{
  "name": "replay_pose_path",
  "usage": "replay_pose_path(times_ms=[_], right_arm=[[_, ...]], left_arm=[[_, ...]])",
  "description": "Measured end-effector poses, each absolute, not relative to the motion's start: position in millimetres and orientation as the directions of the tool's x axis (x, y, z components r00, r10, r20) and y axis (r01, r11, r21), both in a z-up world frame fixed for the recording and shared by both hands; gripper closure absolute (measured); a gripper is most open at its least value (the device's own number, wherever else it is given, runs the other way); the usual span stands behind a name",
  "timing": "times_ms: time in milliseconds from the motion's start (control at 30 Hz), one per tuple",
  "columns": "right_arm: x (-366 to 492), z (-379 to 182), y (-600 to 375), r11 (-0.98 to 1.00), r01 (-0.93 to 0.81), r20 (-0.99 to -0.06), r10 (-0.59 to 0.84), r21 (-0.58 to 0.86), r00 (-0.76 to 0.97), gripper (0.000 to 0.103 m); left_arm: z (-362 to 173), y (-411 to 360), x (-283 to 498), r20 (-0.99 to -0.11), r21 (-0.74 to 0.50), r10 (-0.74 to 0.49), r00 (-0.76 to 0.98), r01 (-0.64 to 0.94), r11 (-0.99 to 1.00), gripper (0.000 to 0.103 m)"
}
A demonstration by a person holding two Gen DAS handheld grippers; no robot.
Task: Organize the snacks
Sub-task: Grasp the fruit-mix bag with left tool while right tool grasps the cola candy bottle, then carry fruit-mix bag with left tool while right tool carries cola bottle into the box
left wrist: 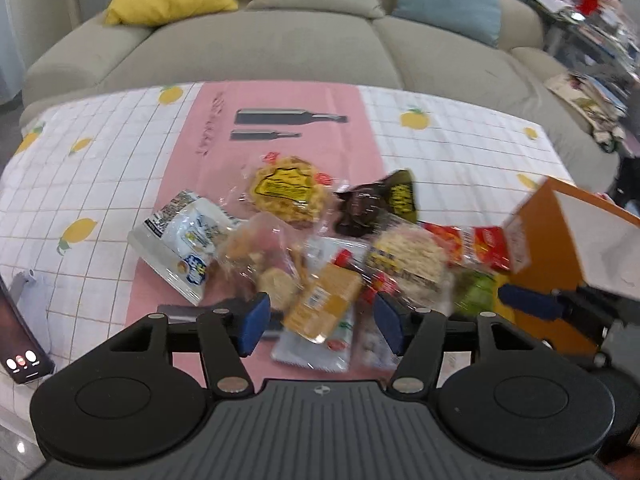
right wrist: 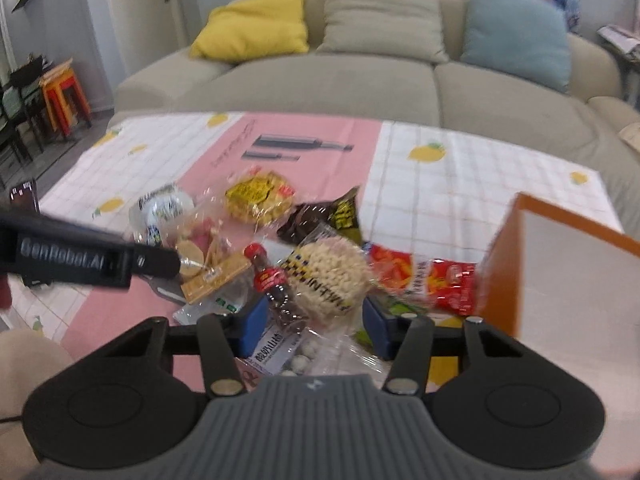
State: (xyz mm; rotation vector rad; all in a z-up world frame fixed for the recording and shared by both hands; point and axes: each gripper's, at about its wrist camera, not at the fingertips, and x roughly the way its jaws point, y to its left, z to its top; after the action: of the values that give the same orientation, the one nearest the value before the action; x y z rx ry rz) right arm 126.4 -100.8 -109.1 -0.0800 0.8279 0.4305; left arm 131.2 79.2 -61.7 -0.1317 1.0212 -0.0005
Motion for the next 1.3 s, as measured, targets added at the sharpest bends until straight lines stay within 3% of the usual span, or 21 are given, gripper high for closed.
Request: replay_pose_path(times_ms=[167,500,600,800,1167,1300], right_arm=[[156,-136,-77,0.889,-0.445,-0.758,0.362,0.106,0.542,0.051],[193,-174,-48,0.866,-0.482,-0.792,0.384,0.131,0.475,0.060],[193,-175,-45,0.863,-0.486,-0.789,0.391,0.135,0.475,0.070],[192,-174,-43,0.866,-0.478,-0.790,0.393,0.146,0.471,0.070],[191,-174,-44,0.868,-0.472,-0.785,0.398,0.154,0.475,0.072],[190,-167,-51,0.874,-0.453,-0.780,0.402,0.173,0.479,0.072]], left_arm=[[-85,105,160,-0.882,-0.132,-0.025,0.471,-0.196,0.972,0.022],[-111,120,185,-0.892,-0.225,0.003,0.452,-0.450,0.864,0.014],[-116,117,193,-0.900,-0.201,0.032,0.435,-0.478,0.855,0.012],[-133,117,202,-0.908,-0.160,0.078,0.411,-0.514,0.843,0.012],[-134,108,197,-0.881,-0.111,0.104,0.461,-0.417,0.902,0.034],[-127,107,188,-0.873,-0.123,0.094,0.479,-0.402,0.907,0.036]])
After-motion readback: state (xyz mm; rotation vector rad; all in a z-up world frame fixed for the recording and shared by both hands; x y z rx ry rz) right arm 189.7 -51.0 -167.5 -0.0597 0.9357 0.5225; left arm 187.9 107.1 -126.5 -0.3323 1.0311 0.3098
